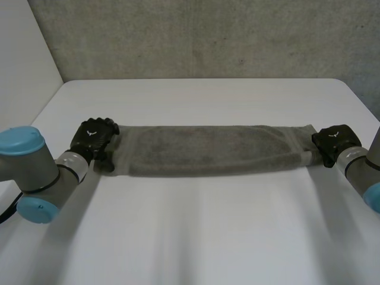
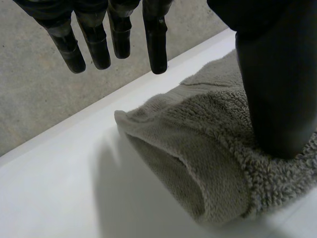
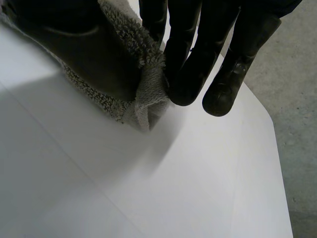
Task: Fold the towel.
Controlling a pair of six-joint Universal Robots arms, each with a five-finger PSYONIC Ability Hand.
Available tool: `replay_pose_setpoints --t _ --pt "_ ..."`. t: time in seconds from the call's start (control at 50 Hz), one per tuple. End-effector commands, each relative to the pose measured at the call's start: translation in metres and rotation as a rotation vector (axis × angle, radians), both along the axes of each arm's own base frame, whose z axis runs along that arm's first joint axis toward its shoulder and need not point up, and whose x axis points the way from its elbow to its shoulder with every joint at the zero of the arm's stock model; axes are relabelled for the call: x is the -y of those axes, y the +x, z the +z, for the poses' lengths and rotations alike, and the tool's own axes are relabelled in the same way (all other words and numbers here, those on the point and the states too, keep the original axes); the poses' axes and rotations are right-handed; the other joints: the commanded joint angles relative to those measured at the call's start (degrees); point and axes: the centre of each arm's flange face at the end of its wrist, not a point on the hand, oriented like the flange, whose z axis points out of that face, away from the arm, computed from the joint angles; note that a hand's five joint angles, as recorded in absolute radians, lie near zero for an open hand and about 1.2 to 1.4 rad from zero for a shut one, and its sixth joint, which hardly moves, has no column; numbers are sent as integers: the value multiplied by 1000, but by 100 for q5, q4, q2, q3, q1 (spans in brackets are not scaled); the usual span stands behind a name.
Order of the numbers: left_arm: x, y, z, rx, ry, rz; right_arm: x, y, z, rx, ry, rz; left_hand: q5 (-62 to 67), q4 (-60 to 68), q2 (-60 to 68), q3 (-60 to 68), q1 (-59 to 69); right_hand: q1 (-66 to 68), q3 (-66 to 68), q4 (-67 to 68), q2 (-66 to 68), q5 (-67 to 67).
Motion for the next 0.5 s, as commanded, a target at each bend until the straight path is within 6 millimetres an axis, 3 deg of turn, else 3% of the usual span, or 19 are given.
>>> replay_pose_setpoints --t 0.02,0.1,0.26,0.36,0.38,0.42,0.48,0.5 --pt "-2 0 -1 10 3 -2 2 -5 0 0 4 -13 -142 -319 -232 -292 -295 497 473 361 522 387" --pt "-3 1 1 10 0 -1 5 -12 2 4 0 -32 -158 -335 -248 -308 -312 497 473 361 522 387" --pt "-4 10 18 12 -25 51 17 -44 18 4 -40 -111 -226 -403 -316 -376 -379 497 473 361 522 387" --pt "-6 24 29 1 -40 80 34 -84 45 5 -120 -174 -226 -403 -316 -376 -379 497 473 361 522 387" --pt "-6 24 29 1 -40 80 34 -84 45 5 -120 -174 -226 -403 -316 -376 -379 497 473 361 522 387" --pt "-6 25 32 0 -44 85 44 -100 63 -13 -177 -189 -226 -403 -316 -376 -379 497 473 361 522 387" --pt "-5 28 36 -4 -52 93 47 -102 73 -36 -205 -187 -226 -403 -316 -376 -379 497 473 361 522 387" --pt "-5 29 36 -5 -53 95 51 -102 85 -60 -238 -181 -226 -403 -316 -376 -379 497 473 361 522 387"
